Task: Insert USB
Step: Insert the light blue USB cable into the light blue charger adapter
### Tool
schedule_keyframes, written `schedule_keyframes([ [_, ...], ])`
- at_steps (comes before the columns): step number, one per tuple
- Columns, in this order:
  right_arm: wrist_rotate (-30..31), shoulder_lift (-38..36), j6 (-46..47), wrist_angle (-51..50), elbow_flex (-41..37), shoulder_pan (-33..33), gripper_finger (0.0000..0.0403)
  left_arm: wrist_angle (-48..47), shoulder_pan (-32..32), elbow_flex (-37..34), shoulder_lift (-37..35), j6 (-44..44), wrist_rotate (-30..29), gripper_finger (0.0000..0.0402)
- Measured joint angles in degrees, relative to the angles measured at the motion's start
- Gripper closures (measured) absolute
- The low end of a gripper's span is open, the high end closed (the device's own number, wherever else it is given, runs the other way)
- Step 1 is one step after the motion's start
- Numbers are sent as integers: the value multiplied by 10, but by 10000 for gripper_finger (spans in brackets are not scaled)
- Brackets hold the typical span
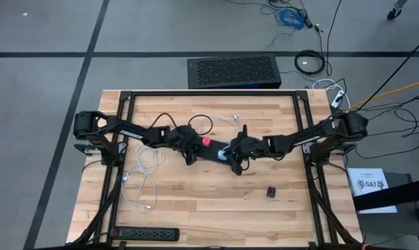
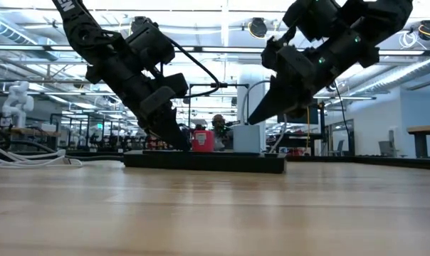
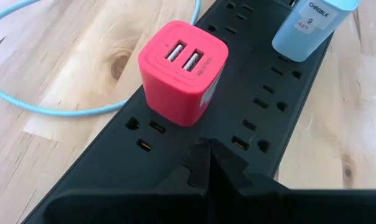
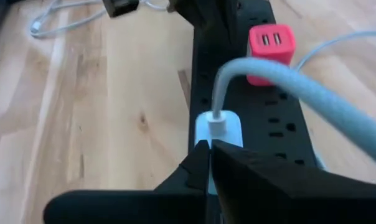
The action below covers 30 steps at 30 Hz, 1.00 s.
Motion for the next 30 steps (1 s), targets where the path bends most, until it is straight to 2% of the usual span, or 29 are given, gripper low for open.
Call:
schedule_keyframes([
  [8, 3, 42, 23, 3, 4, 0, 402, -2, 1, 0, 0, 0, 0, 395],
  [16, -2, 42, 32, -14, 5, 0, 402, 11, 1, -1, 0, -1, 0, 395],
  [22, -18, -11, 18, -59, 0, -5, 388, 59, 13, 0, 21, -32, 4, 395],
  [30, -30, -121, 24, -170, -3, -2, 346, 215, 38, 0, 92, -66, 0, 395],
])
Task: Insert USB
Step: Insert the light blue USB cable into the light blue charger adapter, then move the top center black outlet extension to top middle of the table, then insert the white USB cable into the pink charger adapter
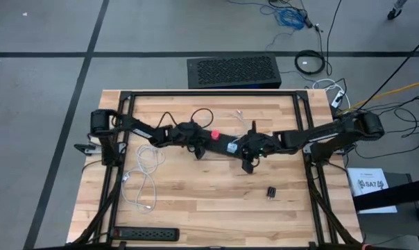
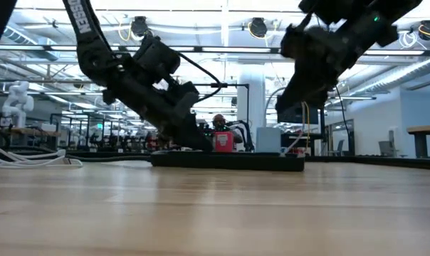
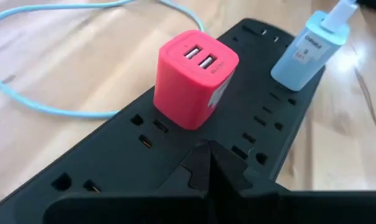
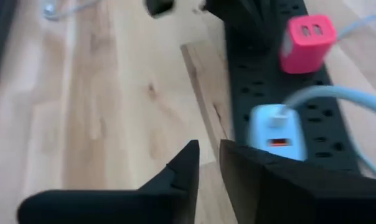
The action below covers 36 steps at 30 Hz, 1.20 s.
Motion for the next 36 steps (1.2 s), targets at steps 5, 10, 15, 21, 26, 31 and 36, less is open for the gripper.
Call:
schedule_keyframes([
  [5, -3, -45, 28, -16, 1, 10, 333, 36, 33, 12, 19, -5, 0, 396],
  [10, -2, -39, 40, -14, 1, 13, 332, 32, 63, 31, 24, 24, 1, 396],
  [15, -4, -37, 44, -12, 2, 14, 332, 16, 81, 50, 11, 38, 48, 396],
  [21, -28, -40, 53, -10, 3, 17, 332, -65, 89, 57, -64, 52, 65, 396],
  [26, -47, -40, 37, -8, 3, 17, 332, -161, 75, 58, -154, 82, 66, 396],
  [31, -63, -40, -1, -9, 3, 28, 332, -315, 36, 58, -261, 93, 43, 396],
  [36, -62, -41, -18, -9, 3, 28, 332, -463, -19, 59, -339, 85, 20, 396],
])
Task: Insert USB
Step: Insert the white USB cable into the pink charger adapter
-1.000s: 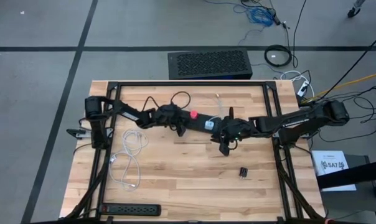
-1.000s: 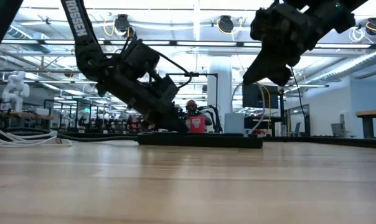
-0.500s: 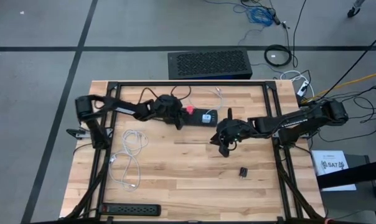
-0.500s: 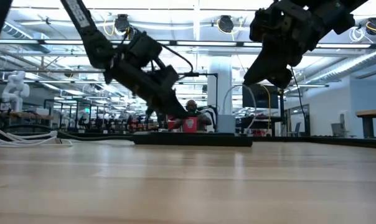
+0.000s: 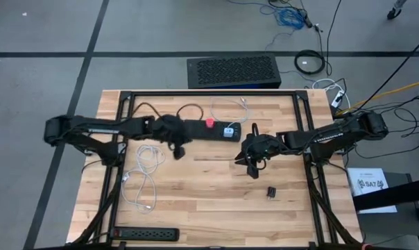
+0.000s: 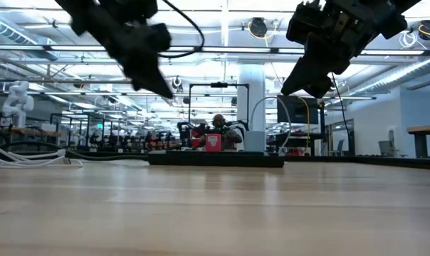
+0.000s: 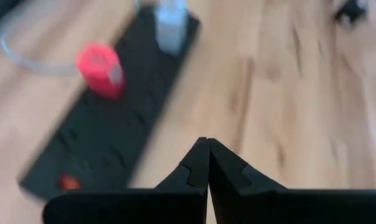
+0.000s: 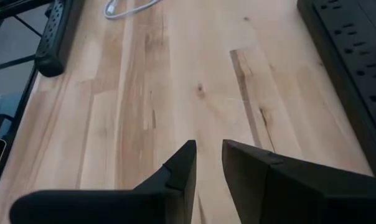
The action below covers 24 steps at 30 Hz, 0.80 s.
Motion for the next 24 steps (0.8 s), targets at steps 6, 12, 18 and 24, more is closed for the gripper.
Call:
schedule_keyframes([
  [6, 1, 1, -4, 2, 0, 0, 332, -226, -66, 0, -20, -110, -26, 396],
  [12, 19, 1, -15, 3, 0, 0, 332, -345, -107, 0, 12, -148, -110, 394],
  [18, 19, 1, -17, 2, 1, 0, 332, -438, -110, 0, 55, -152, -112, 346],
  [24, 18, 1, -30, 3, 1, 0, 332, -478, -110, -5, 88, -153, -156, 279],
])
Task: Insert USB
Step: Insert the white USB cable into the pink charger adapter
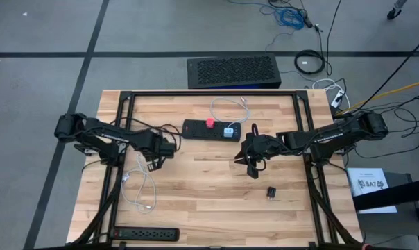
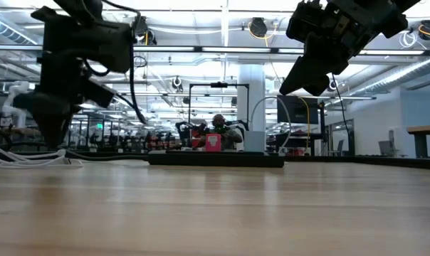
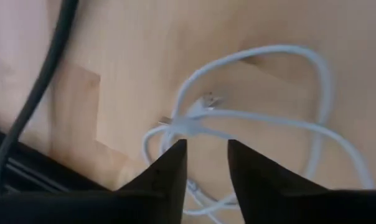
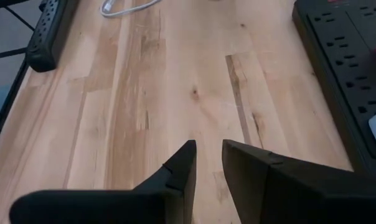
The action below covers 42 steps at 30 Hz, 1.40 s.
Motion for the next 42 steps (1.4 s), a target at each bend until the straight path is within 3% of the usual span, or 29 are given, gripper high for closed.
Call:
schedule_keyframes([
  [4, 0, 0, -4, 0, 0, 0, 332, 25, 12, -30, 21, 0, 1, 262],
  [9, 0, 0, -6, -1, 0, 0, 332, 55, 20, -52, 49, 3, 23, 268],
  [19, -11, -1, -6, -1, 0, 0, 332, 181, 20, -24, 55, 18, 29, 393],
  [26, -45, -2, 10, 0, 0, 0, 332, 352, 19, -19, 55, 38, 37, 398],
  [31, -43, -2, 15, 7, 0, -3, 332, 459, 19, -20, 52, 72, 78, 399],
  [37, -28, 9, 22, 67, 0, -25, 327, 564, 21, -20, 49, 96, 82, 400],
  [39, -31, 21, 22, 92, 0, -33, 317, 569, 20, -20, 47, 97, 82, 400],
  [42, -33, 42, 22, 108, 0, -40, 298, 486, 20, -18, 27, 96, 49, 401],
])
